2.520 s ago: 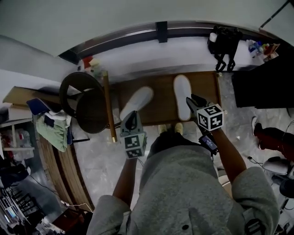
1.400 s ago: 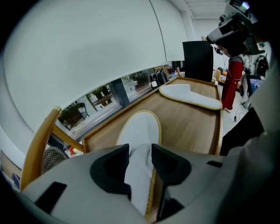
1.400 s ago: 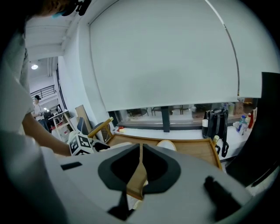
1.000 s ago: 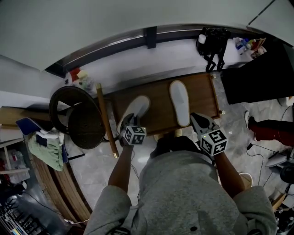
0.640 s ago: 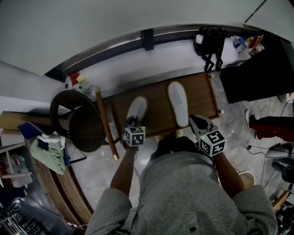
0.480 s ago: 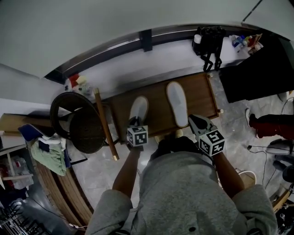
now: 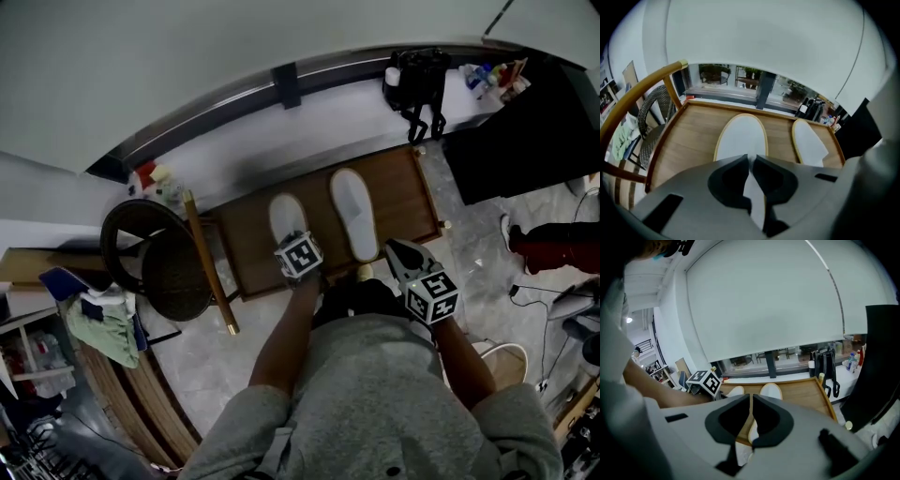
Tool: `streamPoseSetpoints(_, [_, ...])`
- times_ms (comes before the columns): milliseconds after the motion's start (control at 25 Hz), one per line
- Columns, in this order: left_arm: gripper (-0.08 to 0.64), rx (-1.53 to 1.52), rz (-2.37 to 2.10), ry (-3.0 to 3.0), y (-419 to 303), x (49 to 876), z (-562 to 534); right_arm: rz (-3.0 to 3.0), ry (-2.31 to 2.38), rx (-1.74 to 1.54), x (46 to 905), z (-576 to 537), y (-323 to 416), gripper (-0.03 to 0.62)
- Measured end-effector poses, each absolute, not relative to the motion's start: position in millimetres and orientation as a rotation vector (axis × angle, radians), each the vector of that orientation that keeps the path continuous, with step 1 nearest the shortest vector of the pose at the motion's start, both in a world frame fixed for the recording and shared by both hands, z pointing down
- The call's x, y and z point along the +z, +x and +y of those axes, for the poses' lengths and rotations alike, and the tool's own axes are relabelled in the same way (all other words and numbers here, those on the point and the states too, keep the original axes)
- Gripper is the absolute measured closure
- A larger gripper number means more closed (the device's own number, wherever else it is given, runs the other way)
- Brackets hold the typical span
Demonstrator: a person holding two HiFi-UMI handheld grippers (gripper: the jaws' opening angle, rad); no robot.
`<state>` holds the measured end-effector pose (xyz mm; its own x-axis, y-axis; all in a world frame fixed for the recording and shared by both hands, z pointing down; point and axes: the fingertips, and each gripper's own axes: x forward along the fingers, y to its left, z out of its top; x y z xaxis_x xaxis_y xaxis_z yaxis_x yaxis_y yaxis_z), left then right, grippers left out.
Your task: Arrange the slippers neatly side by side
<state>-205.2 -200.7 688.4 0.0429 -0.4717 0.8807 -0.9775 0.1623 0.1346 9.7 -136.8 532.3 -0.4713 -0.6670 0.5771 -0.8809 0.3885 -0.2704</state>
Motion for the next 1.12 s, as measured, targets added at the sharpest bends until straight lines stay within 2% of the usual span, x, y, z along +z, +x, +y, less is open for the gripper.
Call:
streamPoseSetpoints(200, [0.523, 0.671, -1.54, 1.399, -181.6, 692.2, -213.0, -2.257, 1.378, 0.809, 535.5, -131.4, 27.2, 0.554])
streamPoseSetpoints(480, [0.523, 0.821, -1.522, 1.485, -162.3, 686.8, -212.7, -2.24, 1.411, 0.854, 536.6, -130.5, 52.1, 0.554])
streamPoseSetpoints(1120, [0.507, 0.856, -1.454, 1.553, -129.0, 685.2, -216.8, -2.274, 1.385, 0.874, 530.5, -158.7, 84.1, 0.552])
